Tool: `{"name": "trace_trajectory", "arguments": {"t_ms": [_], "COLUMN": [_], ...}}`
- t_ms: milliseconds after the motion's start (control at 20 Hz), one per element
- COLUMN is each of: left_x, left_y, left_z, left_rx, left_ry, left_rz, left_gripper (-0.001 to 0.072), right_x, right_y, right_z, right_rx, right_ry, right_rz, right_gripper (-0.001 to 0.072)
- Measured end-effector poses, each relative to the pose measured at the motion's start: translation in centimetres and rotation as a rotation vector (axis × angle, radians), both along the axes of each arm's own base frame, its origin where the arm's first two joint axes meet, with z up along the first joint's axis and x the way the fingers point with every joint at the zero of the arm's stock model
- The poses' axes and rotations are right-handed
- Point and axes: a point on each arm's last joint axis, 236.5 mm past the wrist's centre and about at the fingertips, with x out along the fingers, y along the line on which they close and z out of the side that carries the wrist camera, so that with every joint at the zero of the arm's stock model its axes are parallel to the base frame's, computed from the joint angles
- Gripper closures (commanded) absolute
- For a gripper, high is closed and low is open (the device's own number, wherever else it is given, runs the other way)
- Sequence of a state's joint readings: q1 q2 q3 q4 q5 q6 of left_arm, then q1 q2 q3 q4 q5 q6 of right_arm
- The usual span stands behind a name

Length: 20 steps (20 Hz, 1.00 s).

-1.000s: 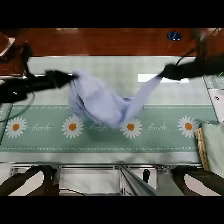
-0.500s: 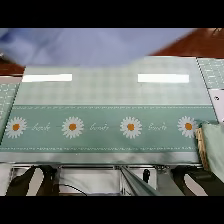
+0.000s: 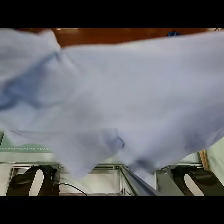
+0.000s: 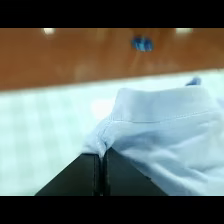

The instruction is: Fold the shirts.

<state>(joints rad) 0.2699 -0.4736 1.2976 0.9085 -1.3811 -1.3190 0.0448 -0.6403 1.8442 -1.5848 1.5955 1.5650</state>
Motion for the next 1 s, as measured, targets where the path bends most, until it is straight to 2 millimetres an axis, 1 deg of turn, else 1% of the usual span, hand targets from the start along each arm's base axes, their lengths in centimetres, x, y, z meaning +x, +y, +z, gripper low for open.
{"name": "trace_trajectory", "arguments": {"t_ms": [100, 150, 300, 350, 450, 550, 700, 800, 850, 950, 1000], "left_x": [0.1, 0.2, 0.4, 0.8, 1.9, 3.8, 7.3, 9.3, 10.3, 12.2, 13.1], "left_y": [-0.3, -0.4, -0.6, -0.7, -0.8, -0.3, 0.9, 1.3, 1.3, 1.1, 1.0], "left_z": [-5.9, -9.3, -18.4, -21.1, -25.3, -28.3, -31.5, -33.2, -33.8, -34.9, -35.3], "left_rx": [-0.024, -0.043, -0.118, -0.161, -0.244, -0.311, -0.373, -0.390, -0.392, -0.392, -0.391], "left_ry": [0.181, 0.278, 0.498, 0.548, 0.604, 0.622, 0.638, 0.672, 0.685, 0.716, 0.727], "left_rz": [-0.033, -0.041, -0.031, -0.017, 0.028, 0.092, 0.182, 0.211, 0.217, 0.215, 0.210], "left_gripper": [0.0688, 0.0688, 0.0688, 0.0688, 0.0688, 0.0687, 0.0688, 0.0688, 0.0687, 0.0683, 0.0599], "right_x": [1.0, 1.7, 4.8, 6.1, 8.9, 12.0, 16.5, 18.8, 19.7, 21.0, 21.5], "right_y": [-0.4, -0.5, -0.5, -0.5, -0.2, 0.0, 0.4, 0.8, 1.0, 1.2, 1.2], "right_z": [-3.8, -5.9, -12.4, -14.8, -19.8, -24.1, -30.2, -34.1, -36.2, -39.8, -41.3], "right_rx": [0.006, 0.007, 0.013, 0.012, 0.013, 0.011, 0.017, 0.033, 0.043, 0.081, 0.114], "right_ry": [0.105, 0.161, 0.313, 0.363, 0.466, 0.546, 0.644, 0.702, 0.738, 0.793, 0.818], "right_rz": [-0.025, -0.037, -0.053, -0.055, -0.057, -0.057, -0.058, -0.061, -0.065, -0.076, -0.088], "right_gripper": [0.0688, 0.0688, 0.0688, 0.0689, 0.0689, 0.0689, 0.0688, 0.0689, 0.0688, 0.0682, 0.0548]}}
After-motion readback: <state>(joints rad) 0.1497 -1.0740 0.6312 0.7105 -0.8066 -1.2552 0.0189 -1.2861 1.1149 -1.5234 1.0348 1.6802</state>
